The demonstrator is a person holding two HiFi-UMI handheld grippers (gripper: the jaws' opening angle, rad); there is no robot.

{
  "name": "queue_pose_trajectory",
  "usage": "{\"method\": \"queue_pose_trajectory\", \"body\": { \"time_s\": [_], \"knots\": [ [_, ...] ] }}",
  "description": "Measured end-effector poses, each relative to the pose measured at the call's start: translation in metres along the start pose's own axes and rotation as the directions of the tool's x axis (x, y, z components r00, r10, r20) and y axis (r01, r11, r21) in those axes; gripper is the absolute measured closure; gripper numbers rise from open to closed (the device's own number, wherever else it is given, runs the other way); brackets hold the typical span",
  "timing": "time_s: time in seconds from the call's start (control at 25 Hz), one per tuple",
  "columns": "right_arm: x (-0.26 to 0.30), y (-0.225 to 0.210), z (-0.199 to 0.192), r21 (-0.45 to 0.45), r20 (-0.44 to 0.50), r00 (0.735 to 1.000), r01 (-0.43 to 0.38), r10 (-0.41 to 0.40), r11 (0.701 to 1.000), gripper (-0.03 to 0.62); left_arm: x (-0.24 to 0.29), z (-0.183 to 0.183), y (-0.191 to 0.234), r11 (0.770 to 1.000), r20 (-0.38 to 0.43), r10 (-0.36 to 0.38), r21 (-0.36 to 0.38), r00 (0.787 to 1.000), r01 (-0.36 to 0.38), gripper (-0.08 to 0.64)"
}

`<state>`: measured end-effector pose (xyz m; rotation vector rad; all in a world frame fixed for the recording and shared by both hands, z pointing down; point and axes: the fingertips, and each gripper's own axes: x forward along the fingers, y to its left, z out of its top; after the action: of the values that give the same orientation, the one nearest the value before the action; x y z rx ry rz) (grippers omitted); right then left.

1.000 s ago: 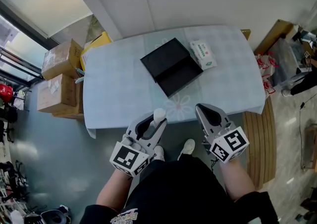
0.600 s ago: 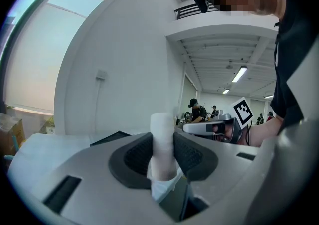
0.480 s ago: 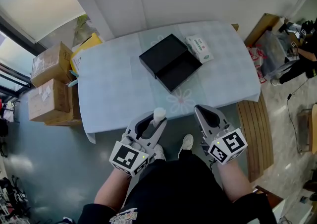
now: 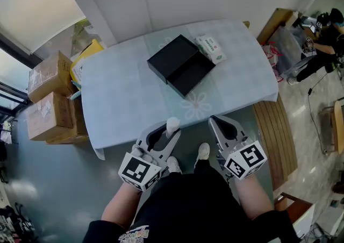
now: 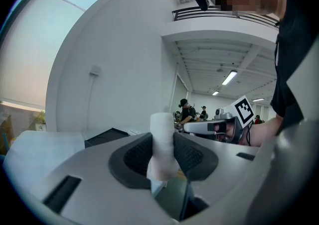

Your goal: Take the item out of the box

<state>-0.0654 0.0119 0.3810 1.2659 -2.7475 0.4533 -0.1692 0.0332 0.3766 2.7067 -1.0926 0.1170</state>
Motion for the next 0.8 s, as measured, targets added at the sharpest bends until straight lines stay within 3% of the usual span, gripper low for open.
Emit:
{"method": "queue_pose_trajectory", "body": {
  "time_s": [0.8],
  "knots": [
    [-0.015, 0.022, -0.005, 0.003, 0.020, 0.999, 0.035, -0.035, 0.999, 0.583, -0.021, 0.000, -0.009, 1.000, -0.013, -0.025, 0.017, 1.000, 0.025, 0.430]
  ]
}}
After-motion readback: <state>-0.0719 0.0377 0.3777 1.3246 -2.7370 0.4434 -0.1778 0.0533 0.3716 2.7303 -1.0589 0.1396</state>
